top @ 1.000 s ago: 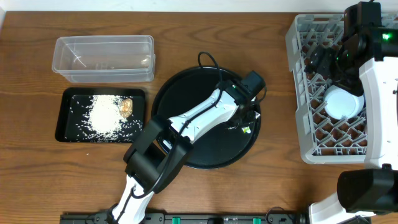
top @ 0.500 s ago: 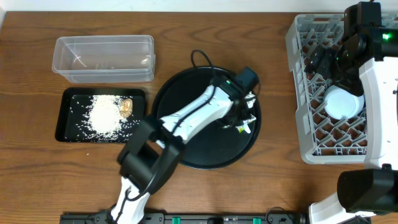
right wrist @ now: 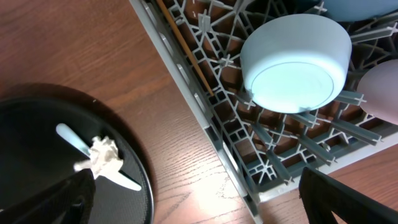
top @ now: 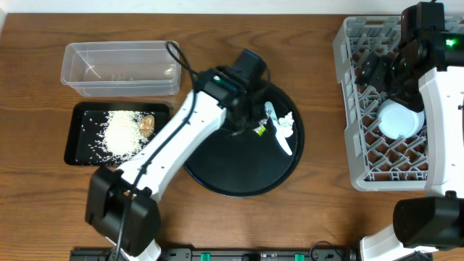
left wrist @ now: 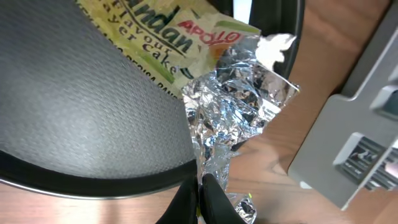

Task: Sort waste into correct bins and load items into the dishwasher rack
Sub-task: 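Carry the wrapper with the left gripper into the clear plastic bin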

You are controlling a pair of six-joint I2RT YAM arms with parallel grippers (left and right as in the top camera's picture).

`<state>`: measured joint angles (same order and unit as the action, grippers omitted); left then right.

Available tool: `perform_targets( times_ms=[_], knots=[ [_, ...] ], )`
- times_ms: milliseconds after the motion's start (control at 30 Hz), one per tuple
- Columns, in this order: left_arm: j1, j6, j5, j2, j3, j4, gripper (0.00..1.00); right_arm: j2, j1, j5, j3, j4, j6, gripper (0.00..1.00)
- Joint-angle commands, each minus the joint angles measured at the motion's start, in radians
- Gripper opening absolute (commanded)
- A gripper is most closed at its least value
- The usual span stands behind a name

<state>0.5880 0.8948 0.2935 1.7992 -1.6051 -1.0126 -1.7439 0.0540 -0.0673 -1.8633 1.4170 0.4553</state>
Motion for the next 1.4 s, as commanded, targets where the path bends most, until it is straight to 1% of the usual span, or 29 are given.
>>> perform_targets(
  times_ms=[0, 133, 233, 367, 533, 733, 967, 1233, 1367],
  knots=[
    [-0.061, -0.057, -0.021, -0.028, -0.008, -0.004, 0.06, -0.003, -0.003, -0.004, -0.002, 0.000, -0.011, 0.99],
    [-0.158, -0.117, -0.132, -0.056, -0.008, 0.003, 0.06, -0.003, -0.003, -0.004, -0.002, 0.000, -0.011, 0.99],
    [-0.242, -0.163, -0.176, -0.074, -0.008, 0.018, 0.06, -0.003, -0.003, -0.004, -0.002, 0.000, -0.011, 0.99],
    [-0.382, -0.172, -0.165, -0.090, -0.008, 0.076, 0.06, -0.003, -0.003, -0.004, -0.002, 0.000, -0.011, 0.99],
    [-0.554, -0.172, -0.095, -0.083, -0.007, 0.183, 0.06, -0.003, -0.003, -0.004, -0.002, 0.000, -0.011, 0.99],
    [-0.692, -0.109, -0.096, -0.058, -0.007, 0.275, 0.06, -0.003, -0.003, -0.004, -0.002, 0.000, -0.011, 0.99],
    [-0.747, -0.024, -0.096, 0.008, -0.007, 0.312, 0.06, -0.003, -0.003, -0.004, -0.002, 0.000, -0.011, 0.99],
    [-0.749, -0.012, -0.095, 0.092, -0.007, 0.369, 0.06, -0.003, -0.003, -0.004, -0.002, 0.000, -0.011, 0.99],
    [-0.749, 0.020, -0.096, 0.104, -0.006, 0.375, 0.06, -0.003, -0.003, -0.004, -0.002, 0.000, -0.011, 0.99]
  ],
)
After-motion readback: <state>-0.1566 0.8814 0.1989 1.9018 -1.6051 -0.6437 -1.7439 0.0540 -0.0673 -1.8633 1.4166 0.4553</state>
